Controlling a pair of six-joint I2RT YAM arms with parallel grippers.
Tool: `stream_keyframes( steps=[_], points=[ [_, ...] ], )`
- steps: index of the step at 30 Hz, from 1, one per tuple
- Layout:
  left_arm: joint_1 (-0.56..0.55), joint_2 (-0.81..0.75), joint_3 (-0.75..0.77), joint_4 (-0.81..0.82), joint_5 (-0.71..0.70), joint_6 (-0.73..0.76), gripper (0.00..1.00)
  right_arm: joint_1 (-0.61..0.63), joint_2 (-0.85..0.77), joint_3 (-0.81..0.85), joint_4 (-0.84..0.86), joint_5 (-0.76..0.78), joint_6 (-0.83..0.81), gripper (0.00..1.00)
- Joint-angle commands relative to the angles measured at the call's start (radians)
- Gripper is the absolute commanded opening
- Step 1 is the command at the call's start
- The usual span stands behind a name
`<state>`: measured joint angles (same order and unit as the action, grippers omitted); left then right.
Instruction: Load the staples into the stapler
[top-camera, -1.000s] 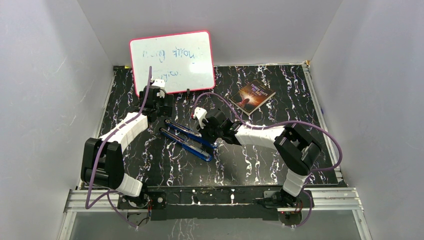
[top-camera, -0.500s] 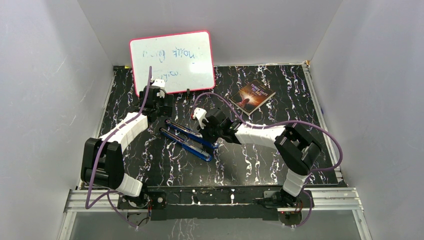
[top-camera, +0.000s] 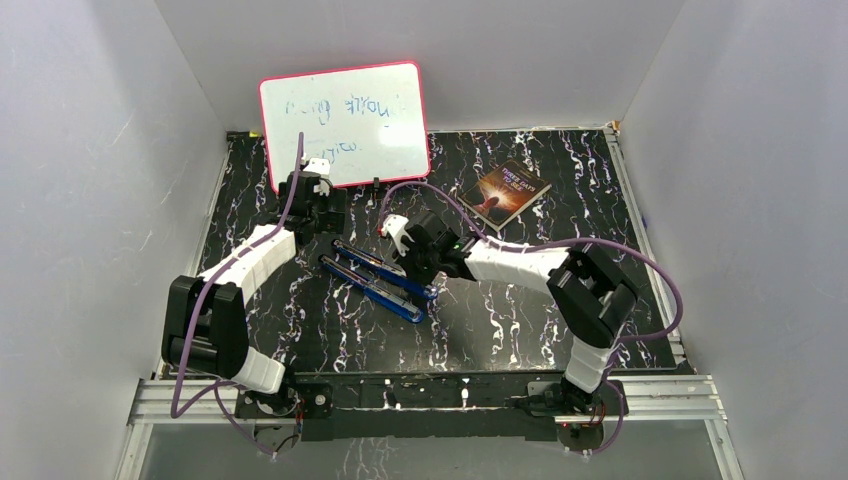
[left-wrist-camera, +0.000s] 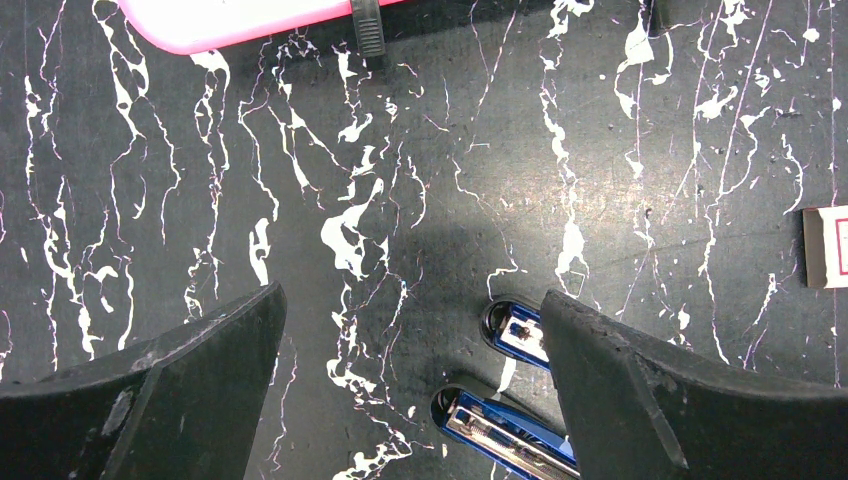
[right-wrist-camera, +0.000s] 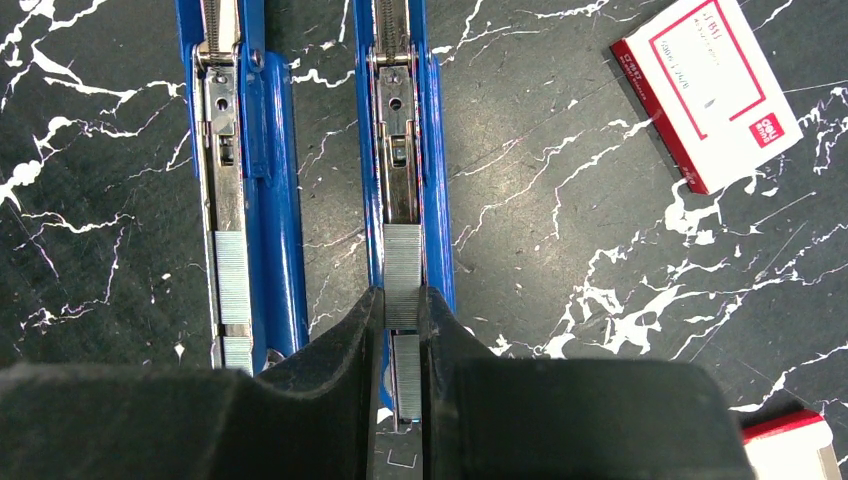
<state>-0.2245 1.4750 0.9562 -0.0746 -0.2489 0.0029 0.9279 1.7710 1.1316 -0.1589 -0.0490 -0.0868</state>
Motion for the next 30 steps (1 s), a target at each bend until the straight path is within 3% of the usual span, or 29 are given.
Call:
stream_keyframes(
  steps=[1, 30],
  points=[
    [0.006, -0.062, -0.003, 0.015, 0.003, -0.003, 0.98, 0.0, 0.021, 0.042, -0.105, 0.005, -0.01, 0.0],
    [0.005, -0.061, -0.005, 0.015, 0.005, -0.003, 0.98, -0.014, 0.153, 0.27, -0.358, 0.01, -0.013, 0.0]
  ],
)
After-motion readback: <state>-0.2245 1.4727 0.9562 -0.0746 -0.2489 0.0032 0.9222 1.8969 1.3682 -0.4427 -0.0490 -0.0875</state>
